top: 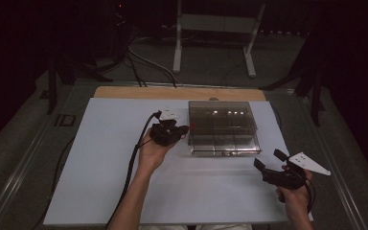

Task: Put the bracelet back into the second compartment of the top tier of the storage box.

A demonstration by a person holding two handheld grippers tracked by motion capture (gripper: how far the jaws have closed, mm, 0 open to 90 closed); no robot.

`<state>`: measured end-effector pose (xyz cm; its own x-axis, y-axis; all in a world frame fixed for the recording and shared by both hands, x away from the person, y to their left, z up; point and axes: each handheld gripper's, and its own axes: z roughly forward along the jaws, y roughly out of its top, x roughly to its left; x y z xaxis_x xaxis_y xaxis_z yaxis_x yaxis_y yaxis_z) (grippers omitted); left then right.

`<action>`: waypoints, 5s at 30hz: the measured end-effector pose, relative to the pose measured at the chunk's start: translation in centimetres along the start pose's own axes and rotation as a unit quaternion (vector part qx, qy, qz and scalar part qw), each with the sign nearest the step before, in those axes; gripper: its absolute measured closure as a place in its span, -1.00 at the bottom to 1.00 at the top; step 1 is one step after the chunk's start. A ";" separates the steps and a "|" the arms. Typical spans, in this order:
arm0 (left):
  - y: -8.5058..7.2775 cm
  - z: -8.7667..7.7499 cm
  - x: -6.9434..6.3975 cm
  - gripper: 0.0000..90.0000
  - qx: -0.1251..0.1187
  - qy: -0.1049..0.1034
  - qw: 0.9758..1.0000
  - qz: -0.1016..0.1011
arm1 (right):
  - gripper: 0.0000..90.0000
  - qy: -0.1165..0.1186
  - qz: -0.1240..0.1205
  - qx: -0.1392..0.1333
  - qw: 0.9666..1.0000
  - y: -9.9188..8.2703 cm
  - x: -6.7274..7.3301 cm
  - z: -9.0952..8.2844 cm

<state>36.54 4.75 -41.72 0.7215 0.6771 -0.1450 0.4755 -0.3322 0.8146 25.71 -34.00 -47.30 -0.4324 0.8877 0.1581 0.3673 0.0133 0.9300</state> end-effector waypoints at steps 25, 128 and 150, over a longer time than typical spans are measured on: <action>1.2 1.4 -1.4 1.00 -0.003 -0.020 1.000 0.012 | -0.89 0.001 0.002 0.001 1.000 0.0 0.0 0.0; 3.1 7.8 -5.3 1.00 0.014 -0.032 0.999 0.038 | -0.89 0.002 -0.001 0.006 1.000 -0.2 0.0 0.2; 2.9 8.8 -6.3 1.00 0.019 -0.042 0.998 0.041 | -0.89 0.002 -0.001 0.006 1.000 -0.3 0.0 0.2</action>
<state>37.77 -6.26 -43.34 0.7973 0.5902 -0.1265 0.4309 -0.4098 0.8040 25.79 -33.95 -47.62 -0.4361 0.8859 0.1583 0.3764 0.0197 0.9263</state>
